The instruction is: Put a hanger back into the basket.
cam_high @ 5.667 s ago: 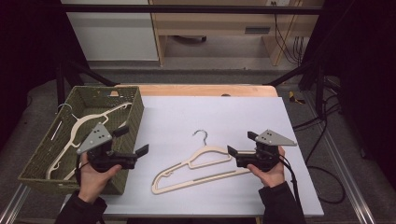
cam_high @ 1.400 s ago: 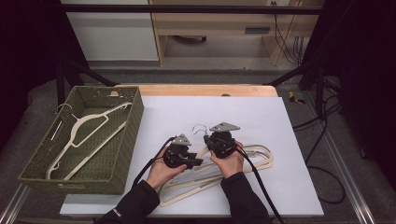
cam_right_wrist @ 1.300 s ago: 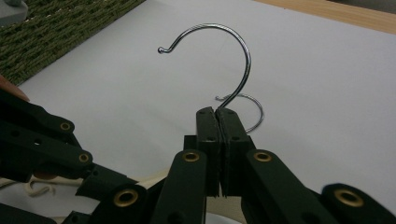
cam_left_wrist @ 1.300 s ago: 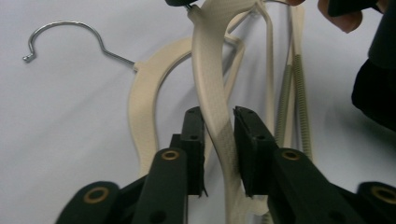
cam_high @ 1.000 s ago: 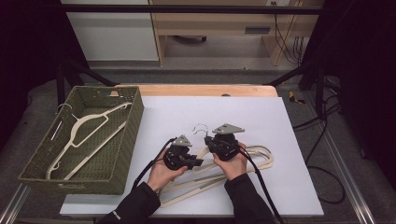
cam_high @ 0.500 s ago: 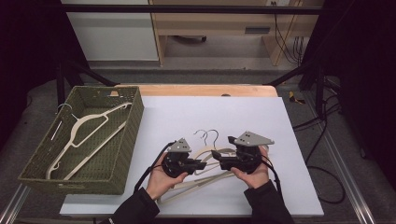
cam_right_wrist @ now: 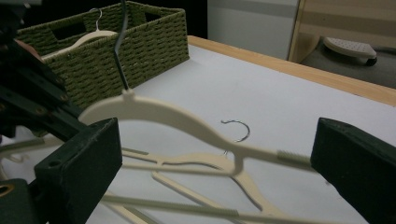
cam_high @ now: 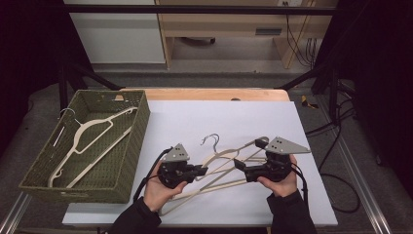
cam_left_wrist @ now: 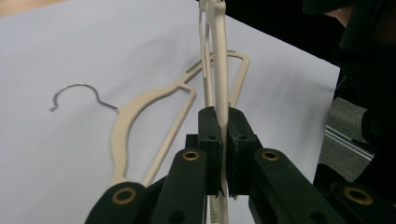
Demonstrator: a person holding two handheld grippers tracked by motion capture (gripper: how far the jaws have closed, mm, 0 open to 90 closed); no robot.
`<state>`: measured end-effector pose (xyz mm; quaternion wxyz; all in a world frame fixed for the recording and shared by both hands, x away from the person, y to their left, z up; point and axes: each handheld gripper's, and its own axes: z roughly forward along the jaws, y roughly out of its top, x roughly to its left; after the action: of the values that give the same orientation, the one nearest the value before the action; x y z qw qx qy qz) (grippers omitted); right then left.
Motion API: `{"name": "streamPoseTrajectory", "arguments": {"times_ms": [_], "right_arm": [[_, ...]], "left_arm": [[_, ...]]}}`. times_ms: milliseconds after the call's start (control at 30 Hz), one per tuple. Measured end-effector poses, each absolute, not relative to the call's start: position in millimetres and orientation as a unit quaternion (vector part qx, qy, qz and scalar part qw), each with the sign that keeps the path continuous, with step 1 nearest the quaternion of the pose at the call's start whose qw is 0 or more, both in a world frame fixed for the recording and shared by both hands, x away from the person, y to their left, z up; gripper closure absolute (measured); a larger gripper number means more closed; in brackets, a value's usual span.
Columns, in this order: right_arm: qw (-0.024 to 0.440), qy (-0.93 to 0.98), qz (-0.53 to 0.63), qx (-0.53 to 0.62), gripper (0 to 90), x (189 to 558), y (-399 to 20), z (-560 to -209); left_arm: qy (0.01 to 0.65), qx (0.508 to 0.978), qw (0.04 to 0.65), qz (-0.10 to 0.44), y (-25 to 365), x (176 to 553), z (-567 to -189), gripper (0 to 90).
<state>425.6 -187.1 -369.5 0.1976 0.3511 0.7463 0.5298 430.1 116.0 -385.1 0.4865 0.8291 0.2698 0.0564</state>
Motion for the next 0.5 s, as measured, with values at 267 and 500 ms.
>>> {"name": "streamPoseTrajectory", "arguments": {"times_ms": [267,500], "right_arm": [[0.195,0.746,0.528,0.356,3.4,426.6,-197.2,-373.4],[0.199,0.744,0.524,0.363,3.4,426.1,-207.0,-377.5]], "left_arm": [[0.28,0.814,0.502,0.081,141.6,430.4,-361.9,85.8],[0.28,0.811,0.505,0.098,154.1,434.9,-342.2,85.9]]}}
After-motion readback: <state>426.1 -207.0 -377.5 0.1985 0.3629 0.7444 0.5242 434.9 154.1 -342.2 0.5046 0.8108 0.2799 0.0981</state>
